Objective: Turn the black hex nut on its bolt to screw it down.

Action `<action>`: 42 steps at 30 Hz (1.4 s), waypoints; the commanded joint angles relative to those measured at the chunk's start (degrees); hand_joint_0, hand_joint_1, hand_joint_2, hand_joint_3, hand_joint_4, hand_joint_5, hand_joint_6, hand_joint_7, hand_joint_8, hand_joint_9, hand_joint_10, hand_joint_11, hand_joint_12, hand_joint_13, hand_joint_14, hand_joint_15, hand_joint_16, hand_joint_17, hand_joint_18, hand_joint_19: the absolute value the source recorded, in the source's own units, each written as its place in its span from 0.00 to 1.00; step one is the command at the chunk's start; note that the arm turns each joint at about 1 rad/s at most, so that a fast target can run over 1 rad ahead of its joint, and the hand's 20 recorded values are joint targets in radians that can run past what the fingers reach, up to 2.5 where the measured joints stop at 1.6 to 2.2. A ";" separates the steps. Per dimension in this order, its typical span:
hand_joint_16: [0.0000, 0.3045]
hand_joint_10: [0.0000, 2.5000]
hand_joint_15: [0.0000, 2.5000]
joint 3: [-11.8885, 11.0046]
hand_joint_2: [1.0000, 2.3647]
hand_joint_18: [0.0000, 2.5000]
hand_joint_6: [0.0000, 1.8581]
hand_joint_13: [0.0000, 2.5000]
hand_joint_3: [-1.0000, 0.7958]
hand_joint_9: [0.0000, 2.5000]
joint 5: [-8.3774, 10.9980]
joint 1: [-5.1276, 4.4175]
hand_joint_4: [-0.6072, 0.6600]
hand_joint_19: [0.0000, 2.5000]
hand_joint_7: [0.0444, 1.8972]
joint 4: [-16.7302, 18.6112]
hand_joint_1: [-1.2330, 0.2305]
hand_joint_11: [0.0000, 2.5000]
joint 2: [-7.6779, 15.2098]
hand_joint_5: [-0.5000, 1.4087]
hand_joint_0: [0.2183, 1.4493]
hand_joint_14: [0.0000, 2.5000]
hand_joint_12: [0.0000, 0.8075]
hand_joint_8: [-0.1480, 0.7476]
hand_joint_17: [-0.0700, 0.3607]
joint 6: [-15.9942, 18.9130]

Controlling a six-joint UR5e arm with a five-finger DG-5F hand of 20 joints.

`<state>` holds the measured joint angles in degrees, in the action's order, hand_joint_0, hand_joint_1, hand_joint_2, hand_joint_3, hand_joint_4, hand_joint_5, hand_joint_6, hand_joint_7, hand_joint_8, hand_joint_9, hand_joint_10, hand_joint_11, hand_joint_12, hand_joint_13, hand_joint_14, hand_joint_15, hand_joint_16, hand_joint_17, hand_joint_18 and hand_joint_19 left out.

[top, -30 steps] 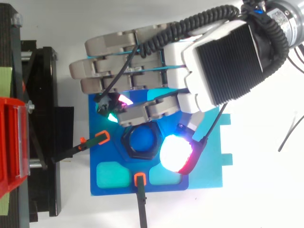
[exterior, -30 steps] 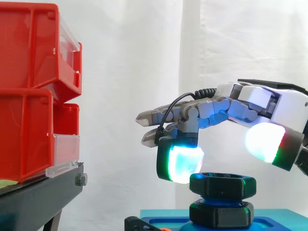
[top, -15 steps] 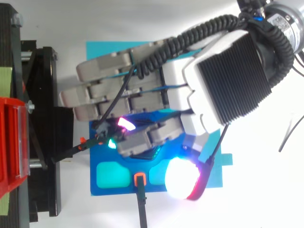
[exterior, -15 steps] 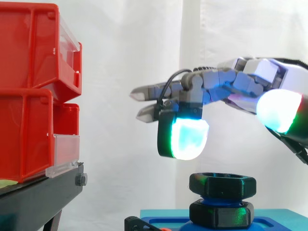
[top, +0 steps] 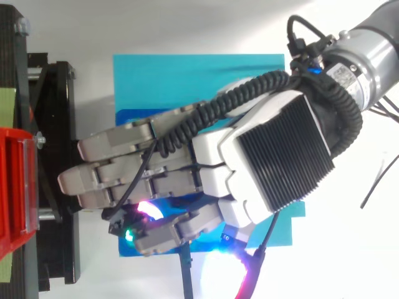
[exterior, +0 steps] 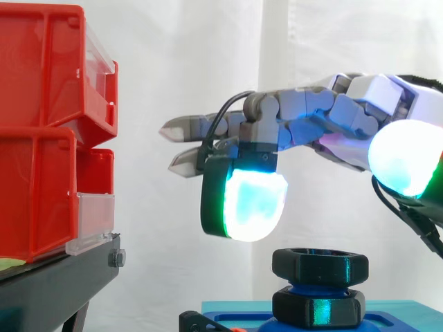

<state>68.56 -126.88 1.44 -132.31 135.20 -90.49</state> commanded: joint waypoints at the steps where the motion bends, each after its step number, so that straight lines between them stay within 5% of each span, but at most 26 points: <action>1: 0.17 0.00 0.01 0.00 0.00 0.12 0.27 0.17 0.28 0.30 1.10 -0.74 0.65 0.07 0.68 0.48 0.78 0.01 0.77 0.24 0.22 0.00 0.46 0.49 0.44 -0.03; 12: 0.17 0.00 0.01 0.08 0.00 0.13 0.27 0.18 0.28 0.32 1.28 -0.83 0.64 0.06 0.71 0.21 0.77 0.02 0.77 0.24 0.22 0.00 0.46 0.49 0.44 -0.03; 28: 0.18 0.00 0.01 0.00 0.00 0.14 0.27 0.19 0.28 0.33 0.49 0.93 0.64 0.07 0.72 -0.75 0.76 0.03 0.68 0.24 0.21 0.00 0.46 0.50 0.44 -0.03; 42: 0.18 0.00 0.02 0.00 0.00 0.15 0.29 0.19 0.28 0.34 -2.32 1.63 0.65 0.07 0.70 -3.22 0.77 0.03 0.68 0.24 0.21 0.00 0.46 0.50 0.44 -0.65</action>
<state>68.55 -128.94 2.79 -135.46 135.90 -91.11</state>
